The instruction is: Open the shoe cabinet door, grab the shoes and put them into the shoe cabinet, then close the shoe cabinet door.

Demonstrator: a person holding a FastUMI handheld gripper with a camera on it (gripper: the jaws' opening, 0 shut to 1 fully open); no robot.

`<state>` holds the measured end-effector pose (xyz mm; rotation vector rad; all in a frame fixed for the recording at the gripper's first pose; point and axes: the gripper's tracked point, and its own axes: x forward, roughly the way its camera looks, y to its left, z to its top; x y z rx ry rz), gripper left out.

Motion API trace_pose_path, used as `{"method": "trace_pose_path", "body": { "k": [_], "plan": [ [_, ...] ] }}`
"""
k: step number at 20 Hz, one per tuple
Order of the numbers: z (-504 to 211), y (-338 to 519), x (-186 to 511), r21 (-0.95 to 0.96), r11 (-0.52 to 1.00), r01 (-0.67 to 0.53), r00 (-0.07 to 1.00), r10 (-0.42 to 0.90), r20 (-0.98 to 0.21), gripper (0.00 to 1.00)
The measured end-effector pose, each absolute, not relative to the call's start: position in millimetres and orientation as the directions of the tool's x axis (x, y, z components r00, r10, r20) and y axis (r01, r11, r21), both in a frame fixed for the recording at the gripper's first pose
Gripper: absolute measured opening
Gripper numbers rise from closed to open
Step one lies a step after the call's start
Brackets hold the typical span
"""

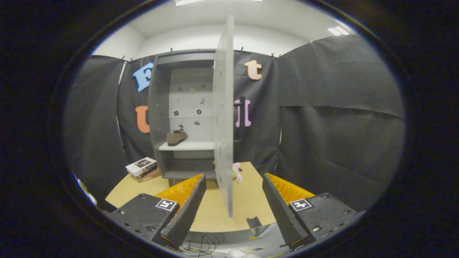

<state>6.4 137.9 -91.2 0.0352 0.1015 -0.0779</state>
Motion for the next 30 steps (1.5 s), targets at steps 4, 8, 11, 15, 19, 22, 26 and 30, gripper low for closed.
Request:
{"method": "trace_pose_path", "body": {
  "k": [4, 8, 11, 15, 19, 22, 26, 30],
  "plan": [
    [-150.4, 194.7, 31.6, 0.031, 0.999, -0.030, 0.979, 0.036, -0.202, 0.99],
    [-213.0, 238.1, 66.9, 0.024, 0.990, -0.142, 0.946, 0.142, -0.291, 0.99],
    [-267.7, 275.1, 105.7, 0.031, 0.979, -0.201, 0.902, 0.197, -0.383, 0.99],
    [-328.8, 311.8, 153.5, 0.068, 0.962, -0.266, 0.840, 0.266, -0.472, 0.99],
    [-379.4, 338.9, 198.5, 0.090, 0.955, -0.284, 0.769, 0.283, -0.573, 0.99],
    [-406.1, 351.4, 228.3, 0.116, 0.956, -0.269, 0.728, 0.281, -0.626, 0.99],
    [-418.3, 370.2, 259.3, 0.130, 0.957, -0.259, 0.712, 0.280, -0.644, 0.99],
    [-426.8, 378.5, 282.8, 0.097, 0.961, -0.258, 0.722, 0.259, -0.642, 0.99]
  ]
}}
